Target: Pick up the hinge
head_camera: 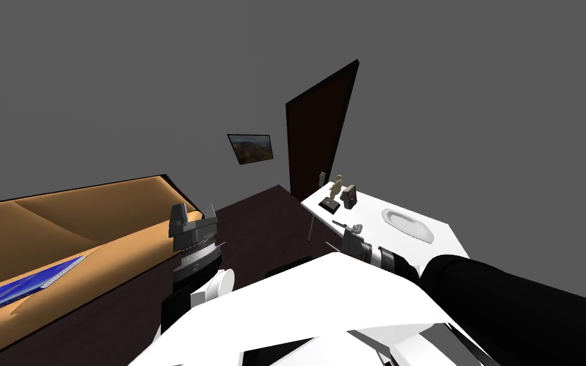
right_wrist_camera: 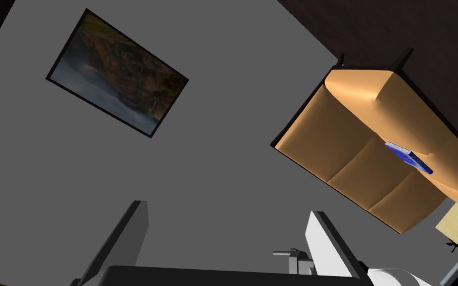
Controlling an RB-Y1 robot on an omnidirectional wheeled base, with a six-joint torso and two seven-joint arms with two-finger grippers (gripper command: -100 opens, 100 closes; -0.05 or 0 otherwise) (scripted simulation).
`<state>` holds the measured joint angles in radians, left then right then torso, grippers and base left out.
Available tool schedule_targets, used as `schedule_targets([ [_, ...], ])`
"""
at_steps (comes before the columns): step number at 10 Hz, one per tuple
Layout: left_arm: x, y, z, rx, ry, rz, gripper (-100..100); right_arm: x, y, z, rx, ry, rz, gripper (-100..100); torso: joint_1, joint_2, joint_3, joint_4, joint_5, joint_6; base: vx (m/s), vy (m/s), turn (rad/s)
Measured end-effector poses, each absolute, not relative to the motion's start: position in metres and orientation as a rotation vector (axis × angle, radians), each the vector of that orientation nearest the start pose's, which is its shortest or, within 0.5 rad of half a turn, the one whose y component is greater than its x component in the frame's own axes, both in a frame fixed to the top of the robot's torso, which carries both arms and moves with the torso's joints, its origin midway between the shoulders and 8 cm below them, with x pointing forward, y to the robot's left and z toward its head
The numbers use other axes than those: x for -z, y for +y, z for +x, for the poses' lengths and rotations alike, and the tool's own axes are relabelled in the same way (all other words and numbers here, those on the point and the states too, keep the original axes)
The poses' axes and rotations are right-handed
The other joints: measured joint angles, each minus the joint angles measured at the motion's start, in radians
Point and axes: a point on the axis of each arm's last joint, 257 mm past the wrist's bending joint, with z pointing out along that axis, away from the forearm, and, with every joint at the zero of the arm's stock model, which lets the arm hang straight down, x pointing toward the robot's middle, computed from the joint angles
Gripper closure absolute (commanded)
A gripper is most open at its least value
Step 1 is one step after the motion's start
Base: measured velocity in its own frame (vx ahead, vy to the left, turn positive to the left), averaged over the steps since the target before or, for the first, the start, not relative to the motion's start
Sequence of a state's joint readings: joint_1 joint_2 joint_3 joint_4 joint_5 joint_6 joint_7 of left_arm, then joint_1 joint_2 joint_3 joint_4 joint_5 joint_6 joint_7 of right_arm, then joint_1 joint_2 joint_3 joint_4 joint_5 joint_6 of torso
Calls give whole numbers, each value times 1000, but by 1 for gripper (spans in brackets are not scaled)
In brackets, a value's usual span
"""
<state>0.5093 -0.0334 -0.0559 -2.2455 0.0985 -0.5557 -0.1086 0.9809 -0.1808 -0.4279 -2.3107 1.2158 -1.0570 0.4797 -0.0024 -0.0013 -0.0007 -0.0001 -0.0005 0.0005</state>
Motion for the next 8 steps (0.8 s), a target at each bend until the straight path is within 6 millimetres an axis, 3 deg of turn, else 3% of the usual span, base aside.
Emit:
schedule_targets([
  [5,-16,278,341,1312,541,-704,0,236,-262,179,46,1632,-1191,-100,0,-1,0,0,0,1,21,-27,192],
  [6,-16,278,341,1312,541,-704,0,248,-271,166,57,1661,-1242,-100,0,-1,0,0,0,0,19,-33,99],
  [8,-16,278,341,1312,541,-704,0,256,-276,157,69,1680,-1307,-100,1,0,0,0,0,1,9,-22,82],
])
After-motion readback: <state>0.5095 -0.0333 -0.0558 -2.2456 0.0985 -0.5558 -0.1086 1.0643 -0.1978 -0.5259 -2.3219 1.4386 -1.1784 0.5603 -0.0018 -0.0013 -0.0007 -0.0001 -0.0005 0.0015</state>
